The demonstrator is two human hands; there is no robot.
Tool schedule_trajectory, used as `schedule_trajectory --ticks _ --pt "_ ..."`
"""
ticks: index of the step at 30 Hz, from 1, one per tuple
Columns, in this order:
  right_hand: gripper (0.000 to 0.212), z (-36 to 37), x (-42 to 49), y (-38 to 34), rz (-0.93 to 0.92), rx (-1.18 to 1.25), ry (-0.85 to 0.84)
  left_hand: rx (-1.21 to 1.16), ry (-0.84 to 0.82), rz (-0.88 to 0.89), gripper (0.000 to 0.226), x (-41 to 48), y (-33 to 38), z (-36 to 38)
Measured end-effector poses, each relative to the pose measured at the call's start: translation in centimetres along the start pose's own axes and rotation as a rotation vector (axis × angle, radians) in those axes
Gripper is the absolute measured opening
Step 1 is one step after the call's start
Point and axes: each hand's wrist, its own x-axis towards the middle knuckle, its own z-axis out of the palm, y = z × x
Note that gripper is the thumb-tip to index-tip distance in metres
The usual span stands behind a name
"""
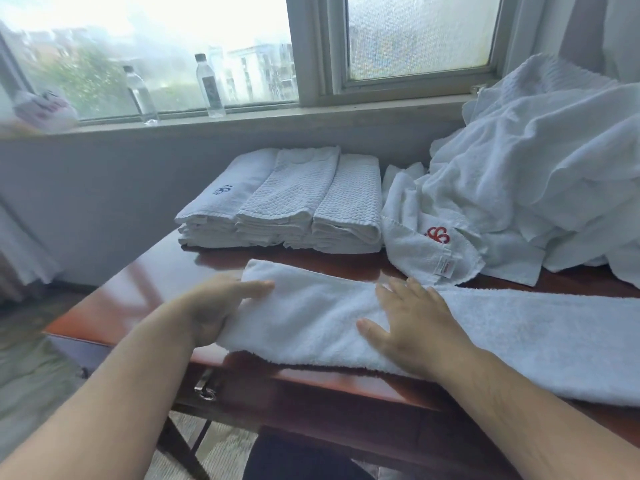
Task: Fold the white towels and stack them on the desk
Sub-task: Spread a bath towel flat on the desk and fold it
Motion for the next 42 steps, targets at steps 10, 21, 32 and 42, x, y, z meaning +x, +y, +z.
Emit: schedule_trajectory --ticks 10,21,32,42 --pt "0.055 -3.8 -0.5 -1.4 0.138 1.192 0.061 0.032 -0.196 0.225 0.039 -2.7 3.6 4.1" --pt "0.099 -9.4 -7.4 11.9 0.198 1.879 -0.011 0.312 -0.46 0.43 0.018 -3.9 9.2 28.5" --pt "0.052 -9.8 -14.7 23.5 0.639 1.504 0.107 1.003 -0.222 1.041 0.036 -2.9 3.8 34.1" --pt "0.02 -12.6 -16.9 25.8 0.748 1.321 0.529 1.037 -0.273 1.095 0.056 -3.7 4.5 34.7"
